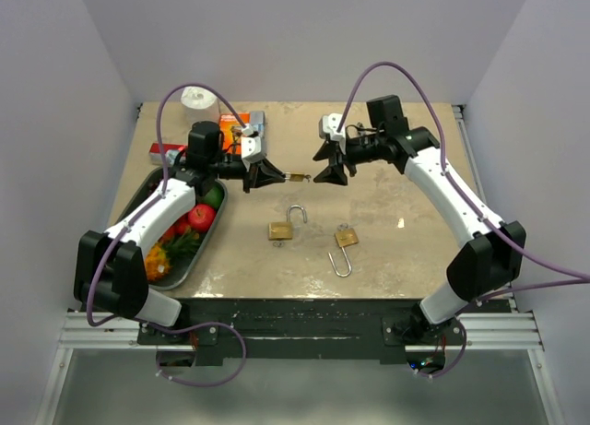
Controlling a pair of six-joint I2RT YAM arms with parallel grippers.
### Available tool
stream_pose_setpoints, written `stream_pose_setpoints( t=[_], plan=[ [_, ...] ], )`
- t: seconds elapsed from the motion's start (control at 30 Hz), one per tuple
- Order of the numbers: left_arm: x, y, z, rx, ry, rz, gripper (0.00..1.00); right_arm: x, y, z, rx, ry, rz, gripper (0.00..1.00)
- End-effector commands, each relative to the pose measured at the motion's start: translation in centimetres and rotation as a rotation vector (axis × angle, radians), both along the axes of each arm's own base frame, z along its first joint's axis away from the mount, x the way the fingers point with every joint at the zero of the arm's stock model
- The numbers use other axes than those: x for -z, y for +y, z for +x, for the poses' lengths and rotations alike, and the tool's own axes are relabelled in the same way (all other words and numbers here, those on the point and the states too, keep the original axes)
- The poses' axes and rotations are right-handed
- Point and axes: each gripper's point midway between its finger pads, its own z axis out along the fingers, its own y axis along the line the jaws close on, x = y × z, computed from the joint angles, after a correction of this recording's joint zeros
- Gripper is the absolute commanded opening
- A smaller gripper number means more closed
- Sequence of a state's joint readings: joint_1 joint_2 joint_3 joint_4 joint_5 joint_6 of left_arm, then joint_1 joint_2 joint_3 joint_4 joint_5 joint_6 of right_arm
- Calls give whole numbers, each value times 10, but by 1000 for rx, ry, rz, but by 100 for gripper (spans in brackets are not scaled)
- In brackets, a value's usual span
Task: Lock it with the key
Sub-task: Lock the lock.
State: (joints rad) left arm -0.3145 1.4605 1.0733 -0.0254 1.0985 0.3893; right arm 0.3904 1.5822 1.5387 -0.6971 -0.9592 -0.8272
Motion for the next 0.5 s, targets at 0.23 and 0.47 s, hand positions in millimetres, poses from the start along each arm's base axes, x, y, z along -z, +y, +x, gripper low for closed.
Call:
stream_pose_setpoints(
  t=[0.23,0.47],
  plan=[
    [-29,-5,1,40,-94,-55,0,-1,16,-3,-13,23,12,51],
    [-30,-6,-1,42,-100,-56,0,5,23,-1,-17,8,0,47]
  ],
)
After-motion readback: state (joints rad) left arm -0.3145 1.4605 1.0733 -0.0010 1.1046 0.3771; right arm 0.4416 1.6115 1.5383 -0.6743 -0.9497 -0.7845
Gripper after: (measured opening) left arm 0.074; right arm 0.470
